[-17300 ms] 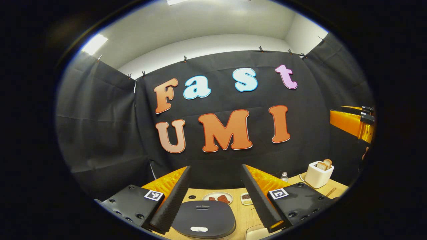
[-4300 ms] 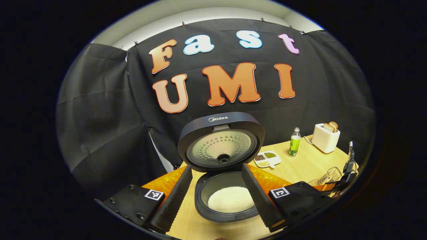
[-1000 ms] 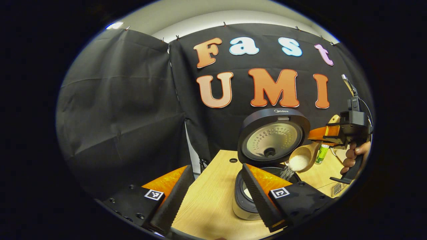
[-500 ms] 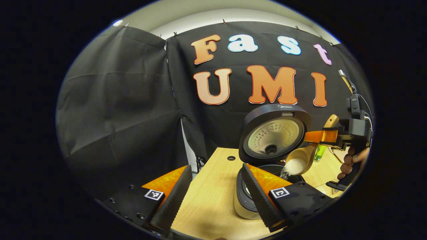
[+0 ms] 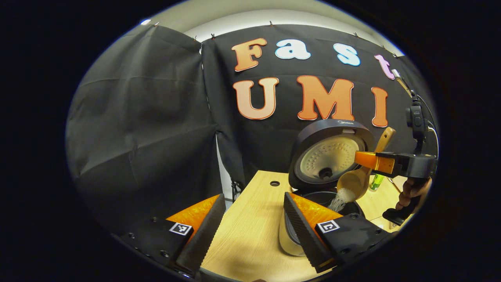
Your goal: Close the left gripper, press the button to open the rice cooker; take a wooden spoon from the chopstick holder with the right hand, scoop a spoonful of rice and pour it into the rice cooker, then put the wooden spoon back into the chopstick holder.
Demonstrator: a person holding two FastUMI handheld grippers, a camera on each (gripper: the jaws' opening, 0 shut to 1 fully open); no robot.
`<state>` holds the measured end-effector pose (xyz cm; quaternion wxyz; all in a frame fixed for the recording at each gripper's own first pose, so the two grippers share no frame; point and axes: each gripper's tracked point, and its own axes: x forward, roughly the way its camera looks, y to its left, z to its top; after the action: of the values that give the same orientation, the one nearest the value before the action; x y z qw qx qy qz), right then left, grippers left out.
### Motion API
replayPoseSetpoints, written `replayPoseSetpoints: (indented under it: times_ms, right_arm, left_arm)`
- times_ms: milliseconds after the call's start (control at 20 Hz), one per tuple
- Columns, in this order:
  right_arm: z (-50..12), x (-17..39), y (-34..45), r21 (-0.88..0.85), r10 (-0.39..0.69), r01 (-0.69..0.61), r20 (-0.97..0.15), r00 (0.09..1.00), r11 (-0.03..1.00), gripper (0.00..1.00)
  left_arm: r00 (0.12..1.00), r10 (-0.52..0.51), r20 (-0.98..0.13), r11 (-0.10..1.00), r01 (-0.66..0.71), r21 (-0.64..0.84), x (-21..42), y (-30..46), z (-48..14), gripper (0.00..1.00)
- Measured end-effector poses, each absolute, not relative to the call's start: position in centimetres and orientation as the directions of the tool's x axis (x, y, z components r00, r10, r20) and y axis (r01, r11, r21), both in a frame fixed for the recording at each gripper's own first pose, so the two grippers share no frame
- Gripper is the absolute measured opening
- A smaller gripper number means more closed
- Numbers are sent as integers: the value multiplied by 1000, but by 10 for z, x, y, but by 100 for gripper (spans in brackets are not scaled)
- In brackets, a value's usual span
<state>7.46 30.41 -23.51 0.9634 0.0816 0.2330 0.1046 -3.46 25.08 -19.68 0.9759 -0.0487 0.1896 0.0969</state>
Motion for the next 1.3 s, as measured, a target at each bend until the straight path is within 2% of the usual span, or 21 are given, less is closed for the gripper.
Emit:
replayPoseSetpoints:
  times_ms: [100, 150, 200, 500, 550, 600, 700, 900, 950, 1000, 1150, 1200, 1250, 1300]
  right_arm:
    - [-229, 76, 311, 165, 256, -204, -410, 876, 965, 12]
    - [-228, 77, 313, 141, 265, -227, -397, 879, 964, 12]
    - [-223, 78, 317, 115, 279, -254, -384, 880, 960, 12]
    - [-203, 68, 336, -60, 391, -424, -287, 874, 904, 12]
    - [-199, 65, 336, -85, 403, -438, -271, 874, 895, 12]
    - [-195, 64, 338, -100, 417, -453, -255, 872, 886, 12]
    - [-190, 60, 337, -86, 451, -480, -232, 862, 873, 12]
    - [-189, 55, 296, 110, 421, -407, -271, 866, 907, 12]
    - [-187, 54, 283, 151, 412, -384, -282, 867, 911, 12]
    - [-185, 53, 268, 168, 399, -364, -292, 869, 916, 12]
    - [-182, 47, 215, 202, 343, -290, -316, 885, 935, 12]
    - [-184, 43, 199, 225, 323, -259, -331, 887, 939, 12]
    - [-186, 40, 180, 240, 299, -224, -344, 890, 944, 12]
    - [-187, 36, 160, 243, 266, -186, -355, 896, 952, 12]
  left_arm:
    - [911, 176, -374, 976, -212, -56, -36, 254, -196, 100]
    - [911, 179, -371, 976, -213, -51, -36, 254, -195, 94]
    - [914, 179, -365, 976, -210, -48, -35, 254, -195, 100]
    - [921, 177, -347, 979, -200, -31, -32, 245, -189, 100]
    - [922, 175, -346, 980, -197, -29, -32, 243, -189, 93]
    - [922, 171, -346, 981, -192, -28, -31, 239, -188, 100]
    - [925, 164, -342, 983, -183, -24, -28, 232, -185, 100]
    - [931, 149, -333, 986, -163, -16, -23, 213, -178, 100]
    - [932, 144, -333, 987, -159, -16, -22, 208, -177, 93]
    - [932, 139, -334, 988, -152, -15, -21, 202, -177, 100]
    - [937, 119, -328, 992, -129, -8, -16, 181, -172, 100]
    - [938, 111, -330, 993, -121, -12, -13, 172, -171, 93]
    - [938, 94, -333, 994, -108, -24, -10, 162, -170, 93]
    - [940, 74, -334, 995, -93, -41, -7, 150, -168, 100]
